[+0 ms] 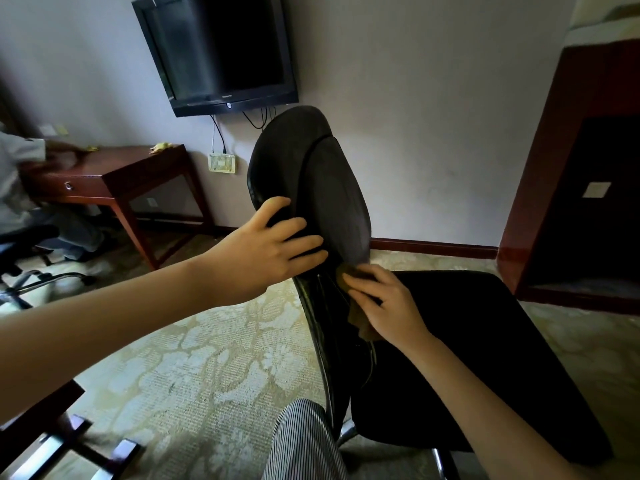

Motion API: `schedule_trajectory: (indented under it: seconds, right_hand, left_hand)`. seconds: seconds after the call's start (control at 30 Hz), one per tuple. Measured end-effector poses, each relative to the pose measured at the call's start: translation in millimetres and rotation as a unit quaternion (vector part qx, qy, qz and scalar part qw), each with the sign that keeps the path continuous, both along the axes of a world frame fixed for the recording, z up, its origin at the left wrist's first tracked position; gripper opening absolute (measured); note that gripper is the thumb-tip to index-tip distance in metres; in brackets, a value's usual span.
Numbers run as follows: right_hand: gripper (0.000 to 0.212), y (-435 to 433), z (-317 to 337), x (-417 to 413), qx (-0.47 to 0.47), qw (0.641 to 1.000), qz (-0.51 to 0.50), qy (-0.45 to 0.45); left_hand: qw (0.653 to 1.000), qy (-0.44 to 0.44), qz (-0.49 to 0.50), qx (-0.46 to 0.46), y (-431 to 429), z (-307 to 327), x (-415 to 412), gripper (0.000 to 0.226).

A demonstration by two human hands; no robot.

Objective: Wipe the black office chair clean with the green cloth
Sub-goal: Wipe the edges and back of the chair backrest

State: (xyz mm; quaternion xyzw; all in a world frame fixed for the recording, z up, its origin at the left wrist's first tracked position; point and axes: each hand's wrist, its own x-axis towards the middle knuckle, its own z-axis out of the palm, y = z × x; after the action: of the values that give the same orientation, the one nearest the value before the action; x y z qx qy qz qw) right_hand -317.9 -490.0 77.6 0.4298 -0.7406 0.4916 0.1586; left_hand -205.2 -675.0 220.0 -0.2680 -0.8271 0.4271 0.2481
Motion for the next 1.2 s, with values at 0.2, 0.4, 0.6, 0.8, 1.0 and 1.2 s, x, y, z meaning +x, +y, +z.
schedule_trajectory:
  seconds: [0.2, 0.4, 0.6, 0.8, 1.0, 1.2]
  right_hand:
    - [0.024, 35.5, -45.1, -10.9, 0.072, 0.995, -0.06, -0.025]
    - [0.029, 19.8, -15.7, -2.0, -0.009, 0.998, -0.051, -0.026]
    - [0.027, 16.1, -29.7, 3.2, 0.025, 0.997, -0.062, 0.043]
    - [0.024, 52.6, -67.7, -6.0, 0.106, 0.992, -0.063, -0.022]
    - [0.034, 32.7, -39.7, -1.0, -0.006, 0.991, -0.029, -0.129]
    - [0.03, 27.3, -59.6, 3.6, 0.031, 0.998, -0.061, 0.009]
  left_hand:
    - [0.999, 0.024, 0.014, 0.022, 9.1, -13.0, -4.3, 0.062]
    - [0.998, 0.043, 0.005, 0.036, 8.4, -20.0, -7.0, 0.06]
    - [0.998, 0.046, -0.003, 0.037, 5.5, -21.3, -6.9, 0.058]
    - [0.995, 0.032, -0.005, 0.094, 9.3, -23.3, -9.8, 0.059]
    - [0.995, 0.033, -0.003, 0.099, 10.2, -24.8, -8.8, 0.057]
    - [0.995, 0.032, -0.002, 0.091, 7.6, -25.0, -8.2, 0.056]
